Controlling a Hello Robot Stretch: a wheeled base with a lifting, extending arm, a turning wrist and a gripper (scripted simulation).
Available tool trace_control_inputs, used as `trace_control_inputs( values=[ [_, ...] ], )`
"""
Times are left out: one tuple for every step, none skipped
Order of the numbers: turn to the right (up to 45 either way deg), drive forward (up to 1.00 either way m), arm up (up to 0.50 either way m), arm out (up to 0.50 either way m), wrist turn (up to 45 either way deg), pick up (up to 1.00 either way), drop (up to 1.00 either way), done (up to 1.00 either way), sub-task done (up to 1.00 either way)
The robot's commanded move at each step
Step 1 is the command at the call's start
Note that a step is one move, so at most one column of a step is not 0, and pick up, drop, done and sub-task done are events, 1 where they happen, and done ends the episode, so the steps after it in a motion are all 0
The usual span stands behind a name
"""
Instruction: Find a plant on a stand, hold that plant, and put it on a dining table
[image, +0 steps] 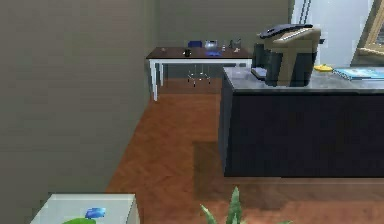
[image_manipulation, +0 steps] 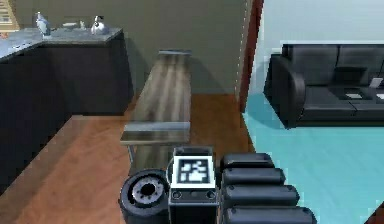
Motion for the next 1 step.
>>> trace_control_inputs(
  values=[
    [0.0,0.15,0.0,0.0,0.0,0.0,0.0,0.0,0.0]
  ],
)
